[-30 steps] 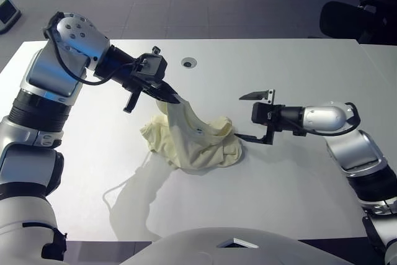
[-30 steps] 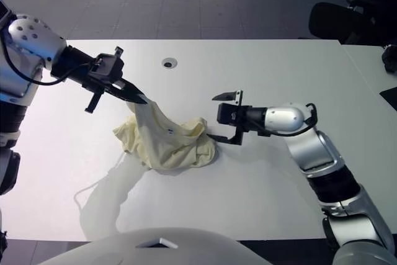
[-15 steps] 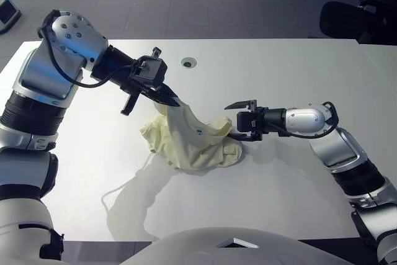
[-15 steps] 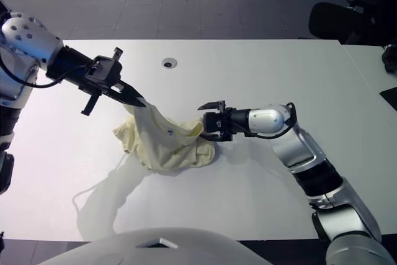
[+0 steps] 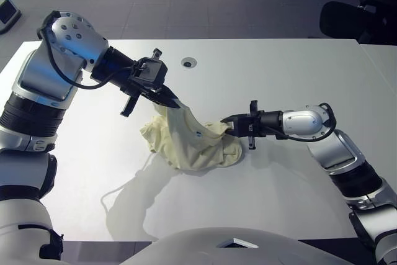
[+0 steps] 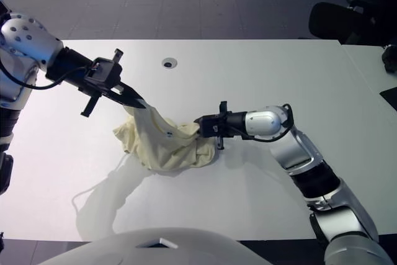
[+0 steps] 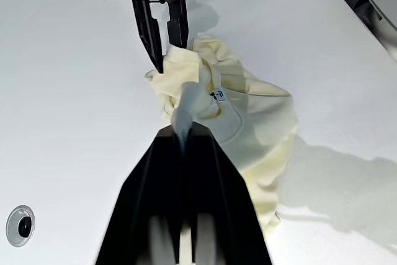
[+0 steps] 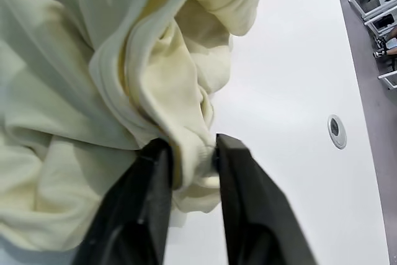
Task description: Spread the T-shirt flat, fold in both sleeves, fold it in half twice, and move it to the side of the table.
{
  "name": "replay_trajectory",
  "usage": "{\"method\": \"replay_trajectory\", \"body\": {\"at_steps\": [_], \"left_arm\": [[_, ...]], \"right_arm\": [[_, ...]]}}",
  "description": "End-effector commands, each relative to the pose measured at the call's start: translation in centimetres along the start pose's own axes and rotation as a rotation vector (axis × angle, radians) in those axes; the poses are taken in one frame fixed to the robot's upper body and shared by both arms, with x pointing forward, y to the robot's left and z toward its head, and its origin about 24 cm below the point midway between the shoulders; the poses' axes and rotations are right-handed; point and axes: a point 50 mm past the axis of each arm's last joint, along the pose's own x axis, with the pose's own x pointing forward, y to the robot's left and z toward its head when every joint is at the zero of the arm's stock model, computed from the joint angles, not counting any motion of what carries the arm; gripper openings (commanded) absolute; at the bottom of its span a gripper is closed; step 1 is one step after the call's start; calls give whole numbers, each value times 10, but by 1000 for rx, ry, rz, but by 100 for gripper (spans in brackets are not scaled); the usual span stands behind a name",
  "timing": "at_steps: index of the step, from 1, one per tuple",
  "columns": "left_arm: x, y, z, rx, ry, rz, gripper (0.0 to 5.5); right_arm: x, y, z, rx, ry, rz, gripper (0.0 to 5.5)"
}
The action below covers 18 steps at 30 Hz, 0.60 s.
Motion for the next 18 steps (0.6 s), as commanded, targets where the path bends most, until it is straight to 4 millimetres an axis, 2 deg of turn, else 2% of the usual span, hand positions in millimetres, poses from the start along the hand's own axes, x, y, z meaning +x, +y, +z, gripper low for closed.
{"method": "replay_trajectory", "body": {"at_steps": [1,3,11,18], "left_arm": [[-5,1,0,-1,16,11,0],[-8,4,-2,-6,19,31,0],[-20,43,-22,-62,49,295,0],[-34,109,-23,-121,143,809,0]], "right_arm": [[-8,-6,1,15,-10,18,34],[-15,-18,-2,18,-2,0,3],[-44,-102,-20,83,51,-224,1],[-53,-186,-15,91,149,-480,1]]}}
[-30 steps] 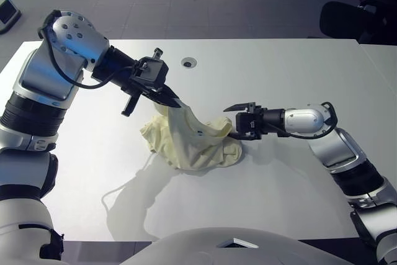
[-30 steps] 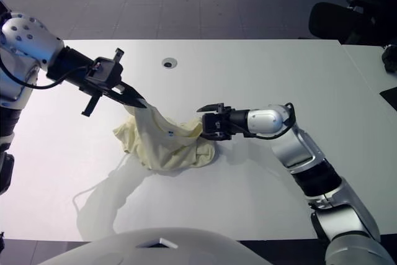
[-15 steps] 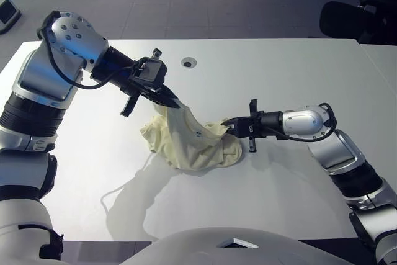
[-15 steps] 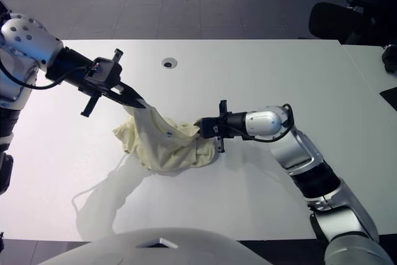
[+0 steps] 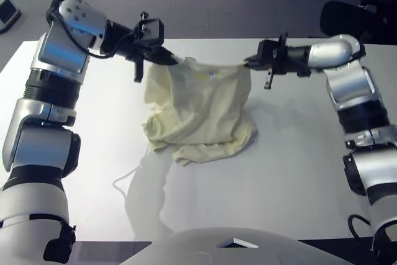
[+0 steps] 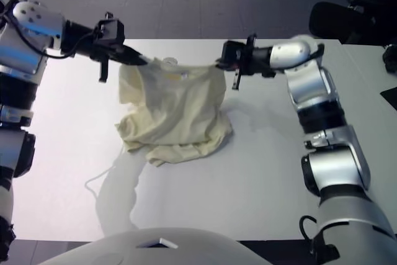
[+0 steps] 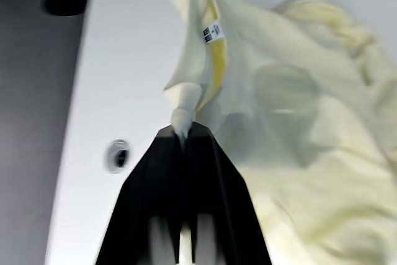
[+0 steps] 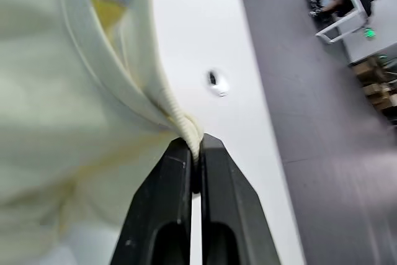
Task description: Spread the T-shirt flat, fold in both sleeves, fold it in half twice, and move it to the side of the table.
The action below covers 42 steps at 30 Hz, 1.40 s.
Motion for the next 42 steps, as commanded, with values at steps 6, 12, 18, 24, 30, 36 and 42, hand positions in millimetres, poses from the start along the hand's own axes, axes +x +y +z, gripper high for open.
{"method": "replay_trajectory", "body": {"at_steps": [6,12,18,24,30,36,42], "left_arm": [[5,70,29,42,175,718,0],[-2,84,48,86,175,968,0],[-18,96,75,191,132,1184,0],[-24,98,82,257,111,1285,0],[-14,93,70,273,132,1217,0],[12,66,26,190,87,873,0],[-16,46,1,148,5,666,0]], "right_arm": [[11,-79,34,-52,166,-493,1],[2,-100,54,-112,193,-759,1],[-20,-120,77,-267,192,-1044,1],[-30,-125,82,-440,226,-1174,1],[-20,-118,77,-428,193,-1110,1],[-2,-92,48,-245,38,-853,1],[-13,-72,21,-96,-119,-583,1]]}}
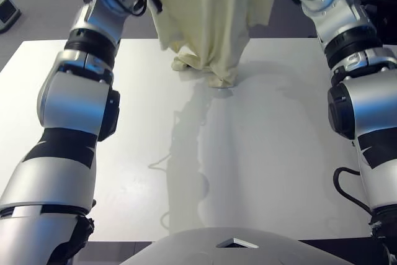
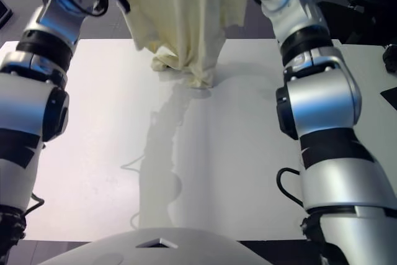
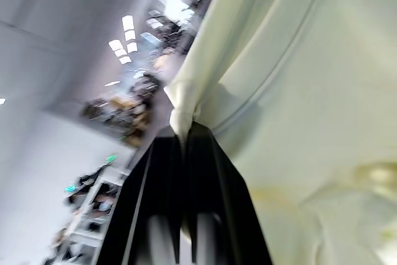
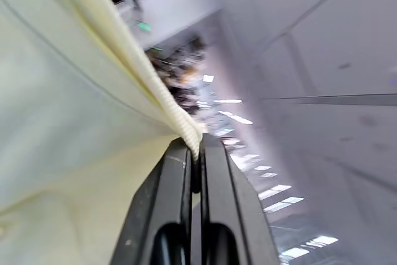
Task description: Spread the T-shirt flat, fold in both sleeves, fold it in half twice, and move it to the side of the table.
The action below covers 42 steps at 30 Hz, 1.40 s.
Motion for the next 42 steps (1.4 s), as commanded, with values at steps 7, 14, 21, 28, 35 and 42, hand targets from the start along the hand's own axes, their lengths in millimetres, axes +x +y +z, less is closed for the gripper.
{"method": "replay_trajectory", "body": {"at_steps": [7,14,21,28,35,42], "left_arm": [[-82,-16,17,-93,-121,-503,0],[-110,-73,16,-138,-107,-913,0],[-136,-113,14,-173,-86,-1121,0],[-168,-156,5,-228,-10,-1253,0],[-188,-181,-7,-207,60,-1345,0],[-205,-189,-1,-225,53,-1419,59]], "right_arm": [[-71,26,-9,176,-186,737,1],[-132,61,2,304,-129,990,1],[-176,91,7,399,-40,1181,1],[-204,126,10,481,30,1361,1],[-224,146,5,497,98,1411,1],[-245,152,11,503,106,1501,85]]}}
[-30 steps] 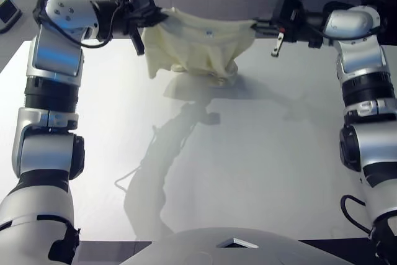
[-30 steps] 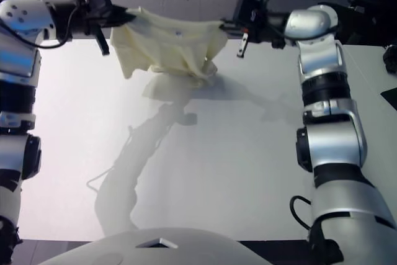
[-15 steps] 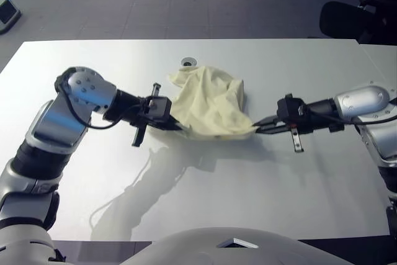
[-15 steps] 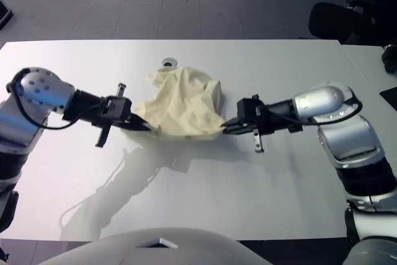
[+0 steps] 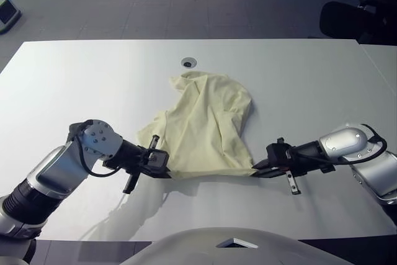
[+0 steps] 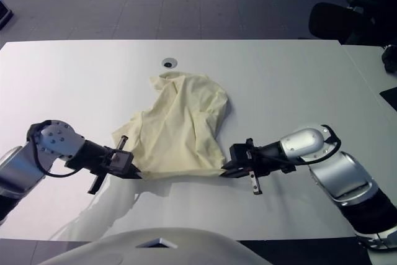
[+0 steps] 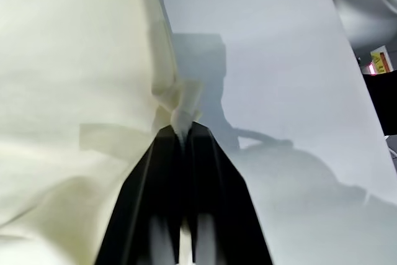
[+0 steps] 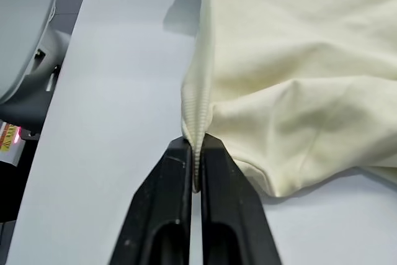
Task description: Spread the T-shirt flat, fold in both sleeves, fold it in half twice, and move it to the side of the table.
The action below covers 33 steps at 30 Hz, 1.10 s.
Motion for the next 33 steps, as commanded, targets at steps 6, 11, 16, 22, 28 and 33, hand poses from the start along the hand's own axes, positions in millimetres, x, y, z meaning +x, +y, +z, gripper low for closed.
{"method": "replay_trajectory", "body": {"at_steps": [6,11,16,22,28,33], "left_arm": [[-25,-5,25,-75,-211,0,158],[-49,35,16,-192,-232,346,248],[-38,52,-9,-244,-123,449,333],[-23,64,-32,-275,-56,488,421],[-12,63,-38,-268,-34,497,499],[-9,61,-36,-268,-40,498,540]], "right_arm": [[-32,-5,12,-13,-8,-166,180],[-44,-51,8,49,-49,-675,267],[-19,-63,6,185,-144,-748,348],[0,-75,1,422,-285,-695,433],[9,-74,-4,635,-394,-607,471],[13,-72,-6,702,-412,-560,390]]}}
